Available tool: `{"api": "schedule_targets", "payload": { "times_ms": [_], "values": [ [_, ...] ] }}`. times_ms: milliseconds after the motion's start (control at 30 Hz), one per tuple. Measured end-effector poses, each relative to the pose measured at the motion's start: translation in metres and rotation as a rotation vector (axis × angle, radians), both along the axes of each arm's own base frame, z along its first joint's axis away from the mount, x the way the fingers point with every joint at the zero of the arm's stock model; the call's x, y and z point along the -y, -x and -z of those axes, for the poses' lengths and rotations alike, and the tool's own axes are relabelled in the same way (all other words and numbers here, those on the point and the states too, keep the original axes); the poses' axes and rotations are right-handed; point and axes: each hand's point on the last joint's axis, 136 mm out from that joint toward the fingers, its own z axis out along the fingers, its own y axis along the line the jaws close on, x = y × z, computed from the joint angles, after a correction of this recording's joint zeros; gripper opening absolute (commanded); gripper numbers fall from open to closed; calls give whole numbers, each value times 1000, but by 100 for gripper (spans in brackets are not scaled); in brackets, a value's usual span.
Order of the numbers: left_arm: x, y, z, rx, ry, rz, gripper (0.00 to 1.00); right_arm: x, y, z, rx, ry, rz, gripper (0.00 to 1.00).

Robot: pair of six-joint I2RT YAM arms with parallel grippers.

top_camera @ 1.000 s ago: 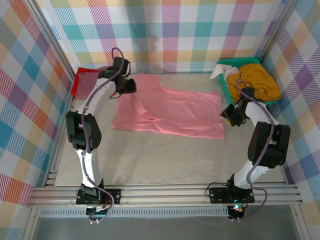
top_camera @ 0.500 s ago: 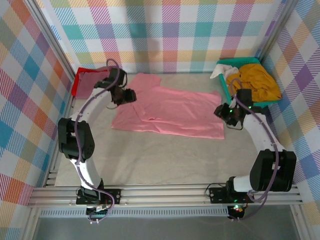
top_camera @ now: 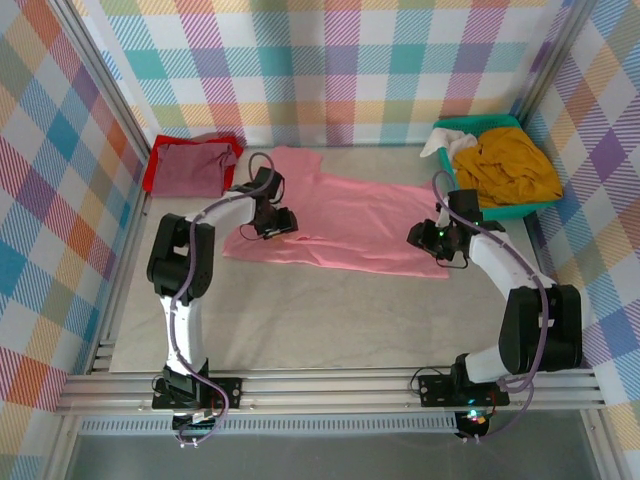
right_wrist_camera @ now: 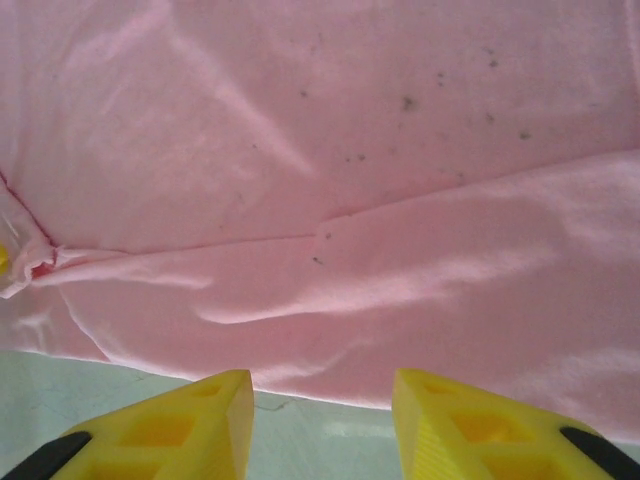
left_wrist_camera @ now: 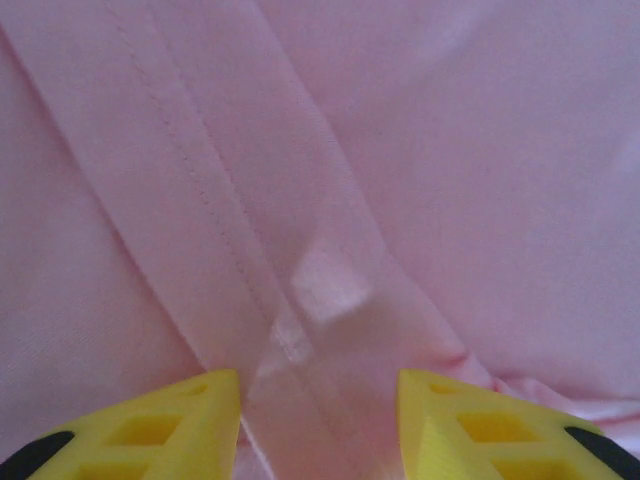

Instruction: Fold and stack the t-shirts

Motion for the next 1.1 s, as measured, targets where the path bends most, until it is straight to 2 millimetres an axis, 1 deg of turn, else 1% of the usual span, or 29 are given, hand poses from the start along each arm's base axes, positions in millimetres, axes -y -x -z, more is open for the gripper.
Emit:
{"api": "schedule_targets", "payload": {
  "times_ms": [33, 100, 133, 200, 300, 367, 400, 467, 533, 633, 667, 733, 767, 867, 900, 967, 1000, 1033, 1067, 1100],
  "values": [
    [1, -1, 2, 0, 0, -1, 41, 0, 0, 1, -1, 0, 0, 41],
    [1, -4, 0, 10, 4, -12, 34, 0, 0, 2, -6, 1, 0, 41],
    [2, -5, 0, 14, 5, -15, 29, 0, 0, 3, -7, 0, 0, 41],
    [1, -7, 0, 15, 2, -29, 16, -1, 0, 3, -9, -2, -2, 41],
    [-1, -8, 1, 19, -12, -35, 13, -1, -1, 3, -8, -2, -2, 42],
    [-2, -8, 1, 23, -21, -39, 7, -1, -1, 3, -8, -2, -2, 42],
    [-2, -8, 1, 25, -28, -41, 7, -1, -1, 3, -8, -2, -2, 43],
    [-2, -8, -1, 27, -40, -38, 7, -1, -1, 3, -8, -2, -2, 44],
    [2, -11, -7, 39, -49, -32, 10, 0, -1, 3, -8, -2, -2, 44],
    [11, -19, -24, 72, -48, -17, 10, -1, -1, 3, -8, -2, -2, 43],
    [15, -23, -31, 89, -43, -14, 12, -1, -1, 3, -8, -2, -2, 44],
    [22, -32, -41, 117, -34, -7, 19, -1, -1, 3, -8, -2, -2, 44],
    [26, -37, -45, 129, -31, 0, 20, -1, -1, 3, -8, -2, -2, 44],
    [36, -49, -48, 143, -23, 6, 21, -1, -1, 3, -8, -3, -2, 44],
    [37, -50, -47, 146, -22, 6, 25, -1, -1, 3, -8, -5, -4, 44],
    [35, -45, -41, 144, -27, -4, 30, -2, 0, 2, -8, -10, -7, 44],
    [32, -41, -37, 144, -30, -16, 34, -3, 0, 2, -8, -12, -9, 44],
    [28, -34, -34, 138, -34, -28, 39, -3, 0, 2, -8, -13, -12, 44],
    [22, -23, -30, 126, -42, -41, 42, -5, 0, 2, -6, -12, -20, 44],
    [16, -12, -28, 115, -47, -53, 42, -6, 1, 2, -4, -10, -27, 44]
  ]
}}
